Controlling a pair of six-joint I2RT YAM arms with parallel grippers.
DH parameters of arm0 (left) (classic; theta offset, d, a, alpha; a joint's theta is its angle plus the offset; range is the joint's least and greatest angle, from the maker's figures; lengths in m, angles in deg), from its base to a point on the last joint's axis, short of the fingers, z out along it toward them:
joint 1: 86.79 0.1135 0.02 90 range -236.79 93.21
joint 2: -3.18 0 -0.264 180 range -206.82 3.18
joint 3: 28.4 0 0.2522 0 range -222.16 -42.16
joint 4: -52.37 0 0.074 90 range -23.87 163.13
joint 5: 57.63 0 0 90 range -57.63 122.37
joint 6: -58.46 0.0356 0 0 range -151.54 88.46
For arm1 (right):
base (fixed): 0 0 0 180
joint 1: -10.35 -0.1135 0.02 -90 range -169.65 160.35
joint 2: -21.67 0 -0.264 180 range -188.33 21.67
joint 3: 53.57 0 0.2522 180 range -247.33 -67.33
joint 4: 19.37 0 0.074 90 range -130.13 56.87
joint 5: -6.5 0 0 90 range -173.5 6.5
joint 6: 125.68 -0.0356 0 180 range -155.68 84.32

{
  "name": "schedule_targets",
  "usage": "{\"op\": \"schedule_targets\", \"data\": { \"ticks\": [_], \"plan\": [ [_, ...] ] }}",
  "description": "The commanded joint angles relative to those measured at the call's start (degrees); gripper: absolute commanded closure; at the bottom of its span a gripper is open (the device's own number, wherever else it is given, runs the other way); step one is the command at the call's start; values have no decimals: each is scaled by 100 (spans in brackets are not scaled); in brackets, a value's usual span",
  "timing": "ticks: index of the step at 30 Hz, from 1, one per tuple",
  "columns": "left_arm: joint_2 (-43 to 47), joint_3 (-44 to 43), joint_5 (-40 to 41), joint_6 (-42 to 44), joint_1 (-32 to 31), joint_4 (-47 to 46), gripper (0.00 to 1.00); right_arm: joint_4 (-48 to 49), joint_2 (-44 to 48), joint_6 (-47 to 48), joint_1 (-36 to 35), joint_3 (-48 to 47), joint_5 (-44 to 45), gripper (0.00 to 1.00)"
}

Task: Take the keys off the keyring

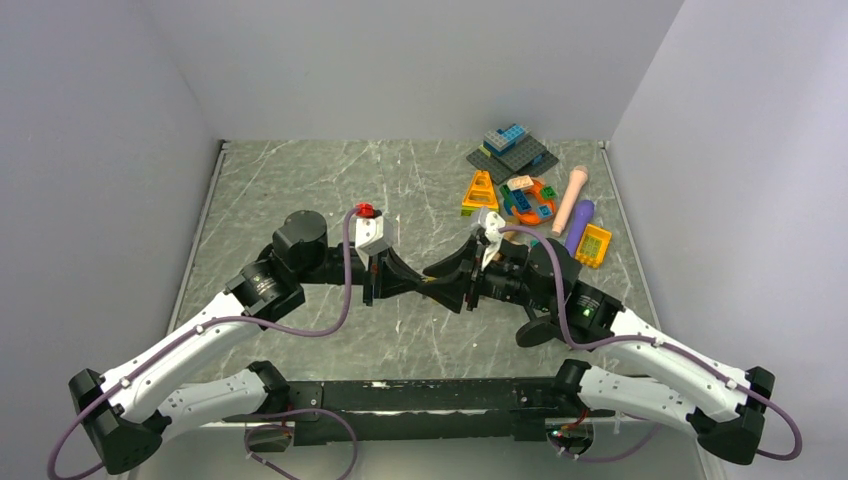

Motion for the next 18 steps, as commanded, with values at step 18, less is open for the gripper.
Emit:
{"op": "schedule_targets", "data": {
  "ticks": [18],
  "plan": [
    [53, 29, -32, -165, 134, -276, 100, 203, 275, 167, 13, -181, 35, 59]
  ]
}}
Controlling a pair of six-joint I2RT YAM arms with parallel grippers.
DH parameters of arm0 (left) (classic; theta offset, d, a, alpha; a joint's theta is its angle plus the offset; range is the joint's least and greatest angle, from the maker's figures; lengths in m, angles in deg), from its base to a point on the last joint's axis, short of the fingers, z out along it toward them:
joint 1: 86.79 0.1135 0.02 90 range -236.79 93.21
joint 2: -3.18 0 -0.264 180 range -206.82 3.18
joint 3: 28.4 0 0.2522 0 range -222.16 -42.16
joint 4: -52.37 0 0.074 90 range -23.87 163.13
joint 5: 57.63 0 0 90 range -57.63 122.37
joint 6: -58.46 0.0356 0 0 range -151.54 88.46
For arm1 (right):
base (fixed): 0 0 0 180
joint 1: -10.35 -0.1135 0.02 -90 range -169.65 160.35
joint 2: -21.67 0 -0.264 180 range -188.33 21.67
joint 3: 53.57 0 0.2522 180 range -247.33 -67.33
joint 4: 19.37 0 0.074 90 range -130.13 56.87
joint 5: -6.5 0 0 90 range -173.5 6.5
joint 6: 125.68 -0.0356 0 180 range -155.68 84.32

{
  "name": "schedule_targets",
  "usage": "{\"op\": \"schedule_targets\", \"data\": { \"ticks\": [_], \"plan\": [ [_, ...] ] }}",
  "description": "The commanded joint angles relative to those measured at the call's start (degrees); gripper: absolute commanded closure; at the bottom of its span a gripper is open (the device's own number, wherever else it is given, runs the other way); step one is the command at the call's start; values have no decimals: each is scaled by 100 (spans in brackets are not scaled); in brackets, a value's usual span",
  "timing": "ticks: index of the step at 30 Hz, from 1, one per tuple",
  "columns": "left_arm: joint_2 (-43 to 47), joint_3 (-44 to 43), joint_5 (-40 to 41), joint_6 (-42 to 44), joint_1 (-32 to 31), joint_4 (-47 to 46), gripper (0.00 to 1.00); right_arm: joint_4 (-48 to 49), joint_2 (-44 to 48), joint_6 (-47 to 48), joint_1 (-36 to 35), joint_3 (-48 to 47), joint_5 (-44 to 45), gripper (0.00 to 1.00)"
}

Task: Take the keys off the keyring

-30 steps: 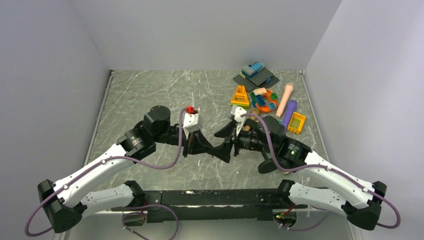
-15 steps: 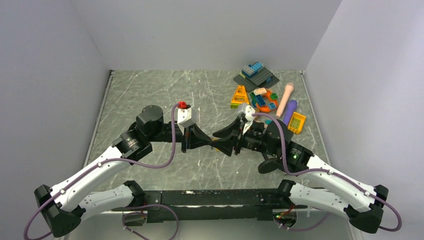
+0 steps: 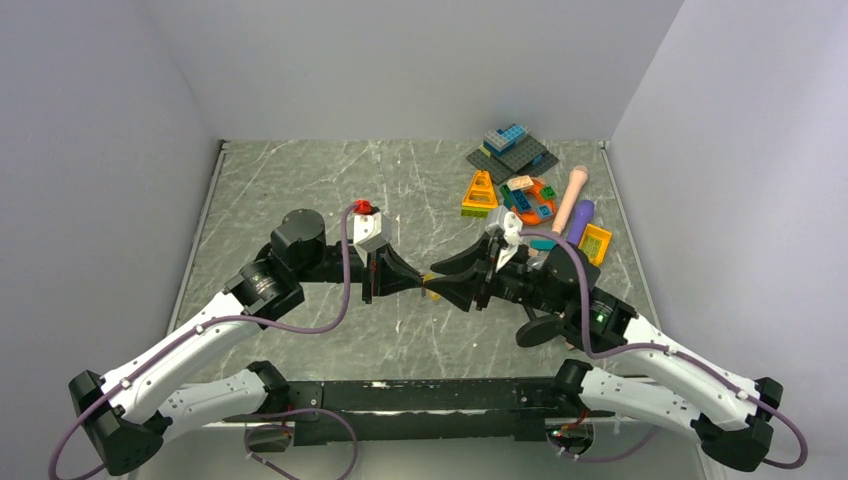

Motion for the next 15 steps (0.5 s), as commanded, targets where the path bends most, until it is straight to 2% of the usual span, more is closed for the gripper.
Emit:
{"op": "schedule_targets", "data": {
  "ticks": [1, 10, 12, 15],
  "plan": [
    [52, 26, -54, -39, 36, -219, 100, 114, -223, 108, 7, -215, -38, 59],
    [62, 15, -73, -44, 43, -207, 100, 108, -308, 209, 6, -286, -33, 71],
    [49, 7, -78, -32, 45, -198, 100, 95, -315, 221, 5, -292, -35, 71],
    [23, 7, -83, -36, 38, -186, 100, 93, -273, 236, 7, -336, -61, 67]
  ]
}}
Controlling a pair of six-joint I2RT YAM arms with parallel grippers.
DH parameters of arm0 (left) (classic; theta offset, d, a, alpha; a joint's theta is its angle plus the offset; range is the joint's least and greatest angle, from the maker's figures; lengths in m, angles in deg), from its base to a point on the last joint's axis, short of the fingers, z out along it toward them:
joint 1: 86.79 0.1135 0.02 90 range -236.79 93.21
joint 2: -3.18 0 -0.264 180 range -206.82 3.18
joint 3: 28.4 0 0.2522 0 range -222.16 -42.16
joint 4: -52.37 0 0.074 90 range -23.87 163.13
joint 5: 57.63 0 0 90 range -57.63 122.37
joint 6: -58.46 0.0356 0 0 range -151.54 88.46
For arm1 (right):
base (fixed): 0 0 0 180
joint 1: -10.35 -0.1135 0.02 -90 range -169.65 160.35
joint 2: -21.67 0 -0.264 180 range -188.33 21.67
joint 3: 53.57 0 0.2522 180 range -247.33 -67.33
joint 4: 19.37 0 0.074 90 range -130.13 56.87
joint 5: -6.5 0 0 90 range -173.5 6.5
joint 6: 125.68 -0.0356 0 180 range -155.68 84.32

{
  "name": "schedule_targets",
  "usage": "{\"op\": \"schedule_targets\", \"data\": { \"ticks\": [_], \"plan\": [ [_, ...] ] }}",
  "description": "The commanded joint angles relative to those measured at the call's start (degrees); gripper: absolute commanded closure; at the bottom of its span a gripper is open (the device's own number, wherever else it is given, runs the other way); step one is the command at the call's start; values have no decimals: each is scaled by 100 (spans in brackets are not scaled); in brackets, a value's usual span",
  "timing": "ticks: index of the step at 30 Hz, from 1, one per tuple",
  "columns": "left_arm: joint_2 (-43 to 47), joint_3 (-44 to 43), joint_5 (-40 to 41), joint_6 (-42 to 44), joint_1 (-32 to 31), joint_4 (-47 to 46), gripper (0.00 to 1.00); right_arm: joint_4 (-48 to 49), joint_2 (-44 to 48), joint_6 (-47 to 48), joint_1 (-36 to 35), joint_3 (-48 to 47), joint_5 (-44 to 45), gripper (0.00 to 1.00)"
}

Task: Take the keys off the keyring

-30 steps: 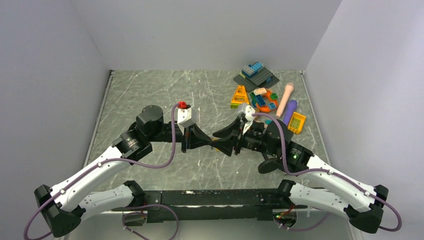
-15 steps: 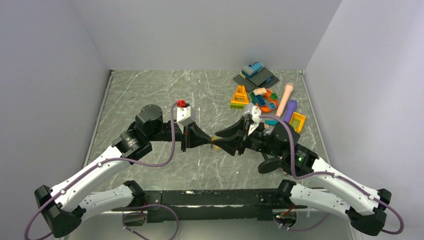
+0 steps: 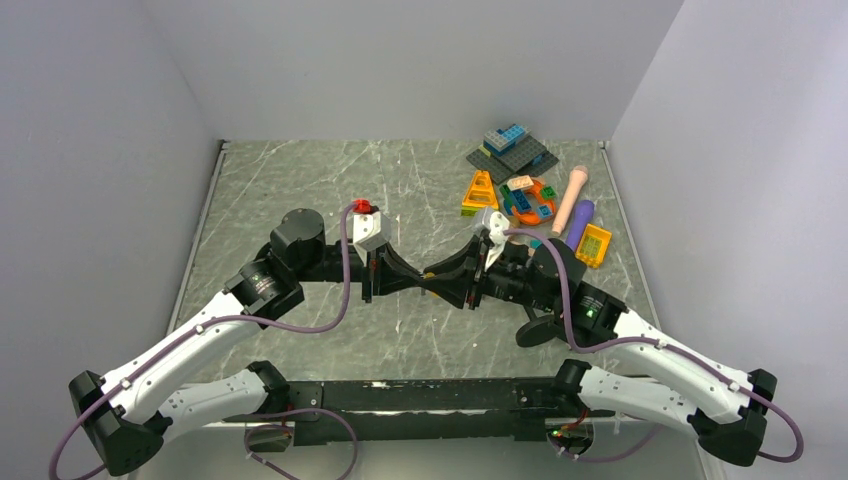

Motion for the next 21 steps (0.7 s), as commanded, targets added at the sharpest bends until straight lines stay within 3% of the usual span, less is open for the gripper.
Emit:
{"op": "schedule_targets", "data": {
  "ticks": [1, 8, 21],
  "plan": [
    [13, -1, -90, -36, 15, -178, 100, 119, 120, 113, 8, -320, -7, 65],
    [27, -2, -89, -31, 11, -178, 100, 18, 251, 159, 9, -347, 54, 64],
    [36, -2, -135, -26, 14, -169, 100, 71, -18, 197, 8, -356, 16, 74]
  ]
}}
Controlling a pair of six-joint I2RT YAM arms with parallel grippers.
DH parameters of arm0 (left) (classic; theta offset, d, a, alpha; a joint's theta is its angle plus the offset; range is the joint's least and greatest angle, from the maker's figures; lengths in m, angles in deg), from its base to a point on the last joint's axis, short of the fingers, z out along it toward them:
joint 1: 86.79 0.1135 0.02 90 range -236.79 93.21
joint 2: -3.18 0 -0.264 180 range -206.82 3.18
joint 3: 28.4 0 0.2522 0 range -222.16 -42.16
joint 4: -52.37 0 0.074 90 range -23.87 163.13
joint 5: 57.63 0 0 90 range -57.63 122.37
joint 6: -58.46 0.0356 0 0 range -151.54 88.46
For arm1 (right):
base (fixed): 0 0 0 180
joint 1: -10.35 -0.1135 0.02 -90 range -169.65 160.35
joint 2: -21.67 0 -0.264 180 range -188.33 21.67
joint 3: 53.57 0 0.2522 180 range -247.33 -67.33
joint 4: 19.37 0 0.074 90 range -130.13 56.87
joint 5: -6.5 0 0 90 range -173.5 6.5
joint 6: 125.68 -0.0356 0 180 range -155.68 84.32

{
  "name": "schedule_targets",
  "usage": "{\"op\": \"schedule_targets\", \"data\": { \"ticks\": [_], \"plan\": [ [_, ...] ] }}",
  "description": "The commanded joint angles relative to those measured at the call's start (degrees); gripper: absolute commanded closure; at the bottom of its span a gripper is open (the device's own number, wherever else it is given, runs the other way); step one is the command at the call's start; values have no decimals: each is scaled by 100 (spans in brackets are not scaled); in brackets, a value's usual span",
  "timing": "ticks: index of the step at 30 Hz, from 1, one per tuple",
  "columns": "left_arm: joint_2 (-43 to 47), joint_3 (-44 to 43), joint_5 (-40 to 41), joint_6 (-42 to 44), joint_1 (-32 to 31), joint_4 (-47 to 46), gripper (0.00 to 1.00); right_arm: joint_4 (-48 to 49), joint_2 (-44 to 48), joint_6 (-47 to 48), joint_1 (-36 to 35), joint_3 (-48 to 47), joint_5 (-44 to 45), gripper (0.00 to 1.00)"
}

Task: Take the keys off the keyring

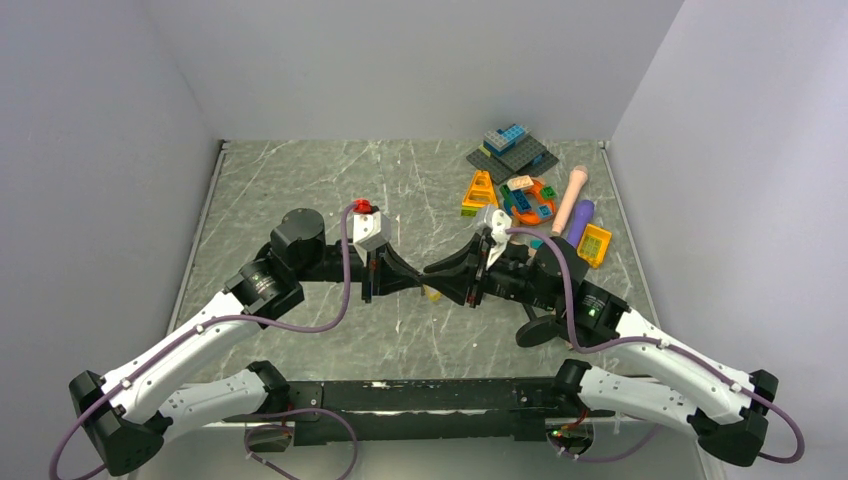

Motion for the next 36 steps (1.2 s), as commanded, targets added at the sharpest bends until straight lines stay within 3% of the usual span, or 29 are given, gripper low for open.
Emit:
{"op": "schedule_targets", "data": {
  "ticks": [1, 7, 22, 27, 36],
  "plan": [
    [38, -8, -115, -29, 19, -186, 100, 122, -40, 112, 6, -238, -2, 76],
    [-1, -22, -156, -20, 20, -169, 100, 108, -45, 120, 3, -257, -2, 87],
    [-220, -131, -464, 62, 17, -40, 100, -626, -583, 318, 9, -671, -512, 88],
    [-250, -183, -566, 119, 14, 51, 100, -752, -721, 430, 6, -804, -753, 100],
    [-256, -201, -655, 166, 17, 105, 100, -1310, -1074, 709, 10, -1099, -1173, 100]
  ]
}}
